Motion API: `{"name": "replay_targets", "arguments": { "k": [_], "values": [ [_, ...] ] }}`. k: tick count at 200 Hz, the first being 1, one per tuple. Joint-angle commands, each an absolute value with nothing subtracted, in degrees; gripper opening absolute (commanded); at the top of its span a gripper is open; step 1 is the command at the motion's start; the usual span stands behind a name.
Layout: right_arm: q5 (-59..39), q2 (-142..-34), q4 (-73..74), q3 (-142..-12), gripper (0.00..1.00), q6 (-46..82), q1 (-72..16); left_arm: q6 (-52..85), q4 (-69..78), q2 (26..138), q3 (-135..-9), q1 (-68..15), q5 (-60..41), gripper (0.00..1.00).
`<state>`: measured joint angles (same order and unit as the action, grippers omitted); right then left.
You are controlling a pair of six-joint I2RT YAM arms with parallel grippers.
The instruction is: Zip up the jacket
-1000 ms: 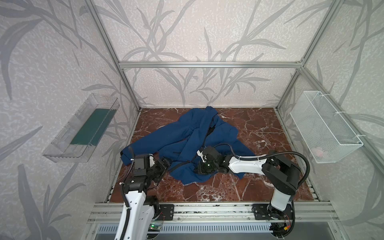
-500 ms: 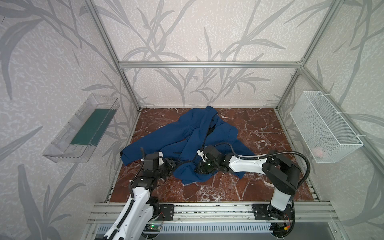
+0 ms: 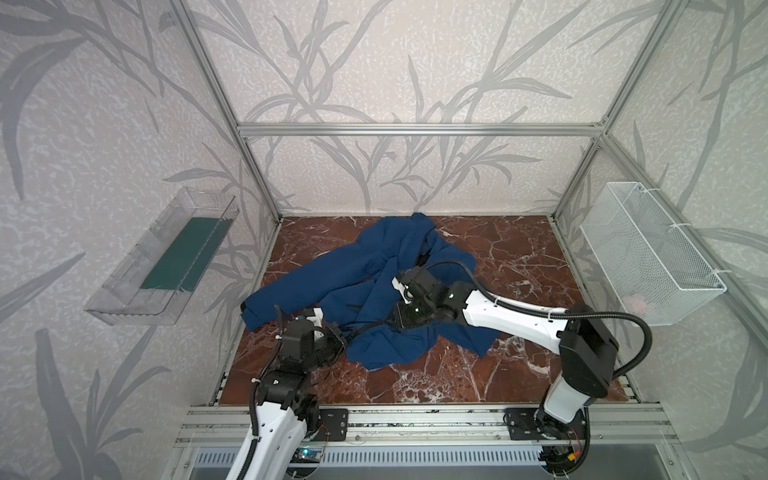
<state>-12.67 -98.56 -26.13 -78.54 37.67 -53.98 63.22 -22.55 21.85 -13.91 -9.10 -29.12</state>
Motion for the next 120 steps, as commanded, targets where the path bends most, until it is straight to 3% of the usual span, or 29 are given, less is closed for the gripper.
{"name": "replay_targets", "arguments": {
  "k": [1, 37, 72, 120],
  "values": [
    [-10.4, -100.4, -37.5, -84.1, 0.39, 32.4, -53.8, 63.7, -31.3, 19.7, -12.5, -11.4, -27.0, 0.0],
    [-20.6, -103.9, -24.2, -80.7, 0.3, 39.9, -55.6, 65.3, -33.4, 19.8, -10.5, -17.5, -23.2, 0.0],
    [-21.8, -106.9, -13.8, -69.9, 0.25, 45.1, -57.2, 65.2, -29.8, 23.0, -8.6, -19.7, -20.8, 0.0],
    [-15.5, -106.8, -22.5, -68.2, 0.25, 38.7, -57.2, 65.8, -26.9, 23.4, -6.7, -19.8, -20.8, 0.0]
  ]
}}
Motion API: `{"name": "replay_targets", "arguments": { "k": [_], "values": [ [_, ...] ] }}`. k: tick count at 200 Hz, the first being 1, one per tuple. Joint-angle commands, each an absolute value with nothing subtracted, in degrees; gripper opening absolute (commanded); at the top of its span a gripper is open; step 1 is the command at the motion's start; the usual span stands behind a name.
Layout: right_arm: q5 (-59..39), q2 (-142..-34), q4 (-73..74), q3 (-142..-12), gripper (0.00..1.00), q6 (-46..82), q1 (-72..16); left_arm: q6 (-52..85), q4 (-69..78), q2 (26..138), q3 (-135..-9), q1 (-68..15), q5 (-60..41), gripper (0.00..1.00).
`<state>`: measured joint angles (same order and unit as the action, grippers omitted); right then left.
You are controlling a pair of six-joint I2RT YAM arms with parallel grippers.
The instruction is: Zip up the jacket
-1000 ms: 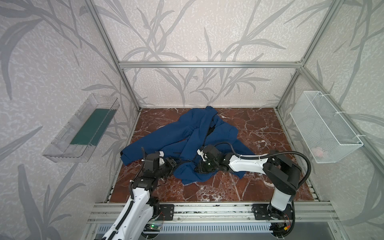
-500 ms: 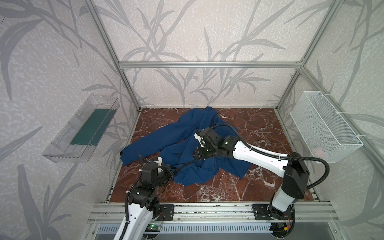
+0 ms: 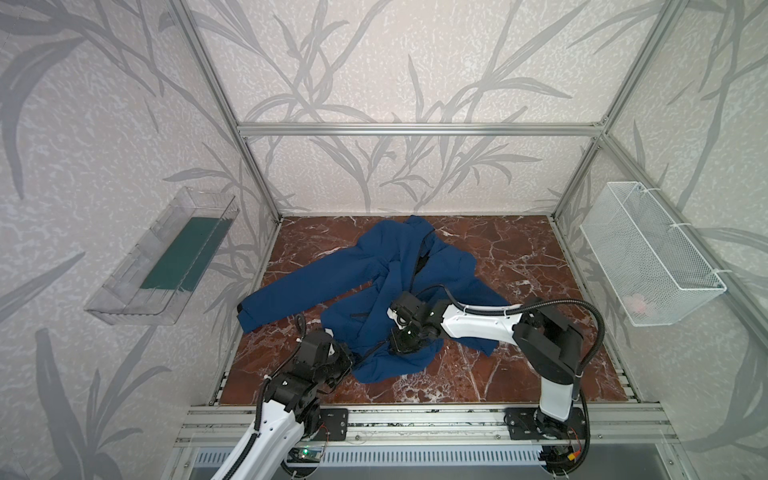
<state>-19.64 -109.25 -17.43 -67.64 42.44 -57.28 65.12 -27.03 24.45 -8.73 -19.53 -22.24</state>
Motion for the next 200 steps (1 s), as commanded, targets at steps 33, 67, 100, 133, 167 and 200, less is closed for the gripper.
{"name": "replay_targets", "arguments": {
  "k": [33, 67, 100, 133, 167, 200],
  "values": [
    [-7.7, -101.8, -29.5, -70.8, 0.28, 29.5, -57.3, 63.3, -27.4, 16.9, -8.2, -20.0, -20.9, 0.0],
    [-2.3, -105.2, -43.0, -85.5, 0.36, 22.7, -57.2, 62.2, -33.3, 7.6, -9.2, -20.1, -19.7, 0.0],
    [-2.7, -110.9, -47.7, -95.3, 0.39, 22.4, -60.1, 63.9, -34.3, 6.0, -7.3, -20.1, -19.3, 0.0],
    [-10.1, -112.2, -38.1, -89.4, 0.24, 28.7, -63.8, 62.5, -33.8, 11.3, -8.4, -20.2, -19.2, 0.0],
    [-12.3, -113.8, -30.7, -80.1, 0.13, 34.8, -65.4, 62.6, -34.6, 11.7, -7.9, -20.2, -19.1, 0.0],
    [-10.8, -116.9, -27.9, -76.5, 0.13, 34.7, -65.4, 62.0, -35.2, 11.0, -6.9, -20.5, -19.1, 0.0]
  ]
}}
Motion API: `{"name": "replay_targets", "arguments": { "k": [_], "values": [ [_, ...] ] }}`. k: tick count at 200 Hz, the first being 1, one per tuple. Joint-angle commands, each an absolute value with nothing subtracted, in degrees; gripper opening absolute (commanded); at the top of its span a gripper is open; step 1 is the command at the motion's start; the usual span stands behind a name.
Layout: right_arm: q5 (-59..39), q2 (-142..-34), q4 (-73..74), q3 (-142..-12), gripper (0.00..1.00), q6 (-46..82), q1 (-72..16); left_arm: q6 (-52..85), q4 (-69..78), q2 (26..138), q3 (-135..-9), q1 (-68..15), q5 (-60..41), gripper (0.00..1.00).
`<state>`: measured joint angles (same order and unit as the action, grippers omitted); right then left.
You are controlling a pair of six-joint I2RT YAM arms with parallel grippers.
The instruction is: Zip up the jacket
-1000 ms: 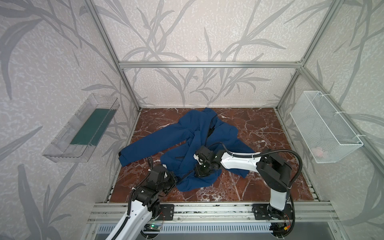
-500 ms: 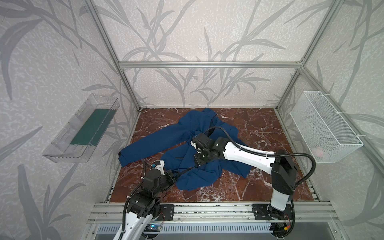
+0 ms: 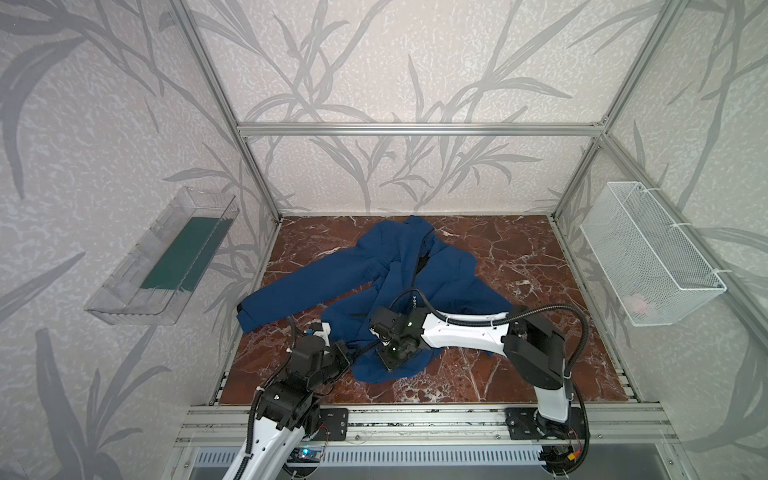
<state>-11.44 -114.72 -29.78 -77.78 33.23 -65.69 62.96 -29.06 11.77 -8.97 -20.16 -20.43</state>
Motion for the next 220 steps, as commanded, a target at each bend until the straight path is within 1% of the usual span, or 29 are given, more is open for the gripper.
{"name": "replay_targets", "arguments": {
  "k": [1, 17, 33, 56, 75, 85, 99, 121, 149, 171, 211, 214, 220],
  "values": [
    [-10.8, -117.0, -27.9, -76.5, 0.13, 34.6, -65.3, 61.9, -35.2, 11.1, -6.8, -20.5, -19.1, 0.0],
    [-10.5, -116.1, -29.1, -76.4, 0.13, 33.1, -65.3, 61.0, -36.1, 11.6, -6.5, -21.0, -18.1, 0.0],
    [-7.9, -111.3, -30.5, -75.5, 0.13, 31.4, -65.2, 59.6, -37.3, 12.7, -6.3, -22.1, -16.7, 0.0],
    [-4.5, -105.3, -37.4, -78.2, 0.13, 28.3, -63.7, 59.0, -37.4, 14.3, -4.6, -23.3, -15.9, 0.0],
    [-4.2, -103.0, -37.8, -79.9, 0.09, 27.5, -62.1, 60.0, -35.9, 14.6, -3.2, -24.3, -14.9, 0.0],
    [-4.7, -103.5, -36.2, -80.2, 0.07, 27.9, -61.2, 60.7, -35.8, 14.8, -2.3, -25.1, -14.3, 0.0],
    [-8.1, -105.8, -34.5, -81.5, 0.0, 28.0, -59.7, 61.6, -35.2, 14.6, -1.1, -25.9, -13.7, 0.0],
    [-12.2, -110.3, -34.4, -85.3, 0.0, 26.8, -59.0, 62.6, -35.7, 14.8, -1.2, -27.6, -11.5, 0.0],
    [-18.4, -113.8, -30.2, -84.8, 0.0, 26.4, -59.0, 64.0, -35.1, 16.3, -1.1, -29.9, -9.0, 0.0],
    [-18.8, -115.4, -30.6, -83.4, 0.0, 26.4, -59.0, 64.1, -34.2, 18.0, -1.3, -30.7, -8.4, 0.0],
    [-18.3, -115.4, -26.5, -75.0, 0.0, 28.9, -59.0, 64.3, -34.6, 17.3, -1.4, -30.9, -7.2, 0.0],
    [-18.5, -115.7, -25.8, -74.4, 0.0, 29.2, -57.4, 64.4, -34.8, 17.2, -1.3, -30.9, -7.2, 0.0],
    [-18.5, -116.1, -24.4, -73.1, 0.0, 29.7, -56.9, 64.7, -34.9, 16.7, -1.0, -31.0, -7.2, 0.0]
  ]
}}
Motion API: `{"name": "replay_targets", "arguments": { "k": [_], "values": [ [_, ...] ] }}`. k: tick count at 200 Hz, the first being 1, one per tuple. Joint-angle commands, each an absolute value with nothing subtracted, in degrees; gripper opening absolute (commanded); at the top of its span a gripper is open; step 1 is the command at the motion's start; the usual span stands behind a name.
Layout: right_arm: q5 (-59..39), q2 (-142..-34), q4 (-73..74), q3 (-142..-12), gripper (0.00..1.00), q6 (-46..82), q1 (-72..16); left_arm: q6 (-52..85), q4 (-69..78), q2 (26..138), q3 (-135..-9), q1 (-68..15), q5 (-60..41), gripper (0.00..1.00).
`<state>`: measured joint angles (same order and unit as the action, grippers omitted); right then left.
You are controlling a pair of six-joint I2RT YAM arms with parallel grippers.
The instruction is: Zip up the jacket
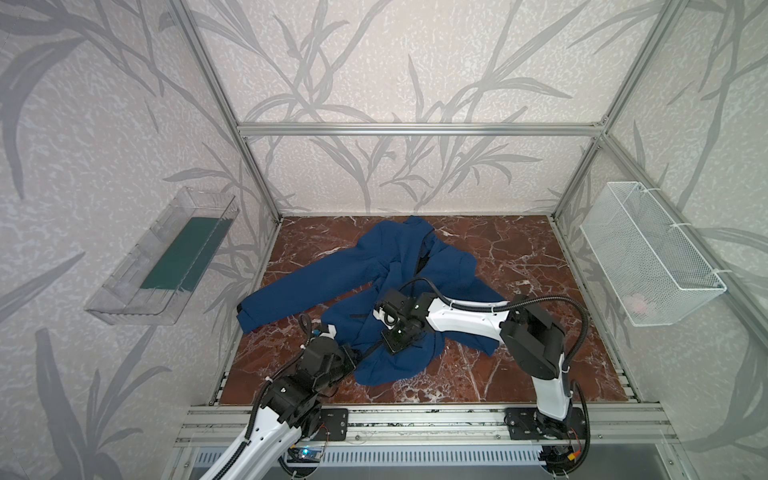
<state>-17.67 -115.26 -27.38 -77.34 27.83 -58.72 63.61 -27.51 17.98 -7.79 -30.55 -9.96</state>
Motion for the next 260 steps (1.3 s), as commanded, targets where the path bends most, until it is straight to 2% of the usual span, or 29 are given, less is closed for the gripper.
{"name": "replay_targets", "arguments": {
  "k": [1, 32, 65, 93, 127, 178, 221, 243, 260],
  "values": [
    [-18.6, -116.3, -24.1, -72.9, 0.0, 29.7, -56.8, 64.7, -34.8, 16.6, -0.9, -30.9, -7.2, 0.0],
    [-17.1, -118.0, -23.5, -72.8, 0.0, 29.1, -55.7, 65.4, -37.2, 13.5, -0.4, -31.3, -6.5, 0.0],
    [-14.1, -112.0, -25.1, -70.6, 0.0, 27.3, -55.6, 65.9, -37.5, 13.8, -0.4, -32.0, -4.7, 0.0],
    [-13.7, -105.5, -30.1, -73.4, 0.0, 22.8, -55.6, 65.3, -33.0, 19.2, -0.6, -32.7, -6.3, 0.0],
    [-9.9, -105.1, -41.2, -84.5, 0.03, 18.6, -55.0, 61.2, -18.6, 32.2, -3.7, -32.9, -9.7, 0.0],
    [-14.2, -101.6, -36.6, -87.4, 0.13, 22.8, -45.5, 39.8, -18.7, 48.6, -31.3, -32.4, -4.1, 0.0],
    [-13.9, -94.0, -31.3, -85.8, 0.19, 24.2, -39.7, 5.1, -37.7, 61.1, -57.2, -31.4, -4.7, 0.0],
    [-11.7, -87.6, -21.9, -78.5, 0.21, 27.0, -38.3, -14.6, -41.1, 61.5, -64.6, -31.4, -5.5, 0.0],
    [-10.3, -83.2, -13.8, -73.2, 0.24, 28.7, -38.4, -25.6, -33.9, 58.0, -65.8, -30.1, -5.4, 0.0]
  ]
}}
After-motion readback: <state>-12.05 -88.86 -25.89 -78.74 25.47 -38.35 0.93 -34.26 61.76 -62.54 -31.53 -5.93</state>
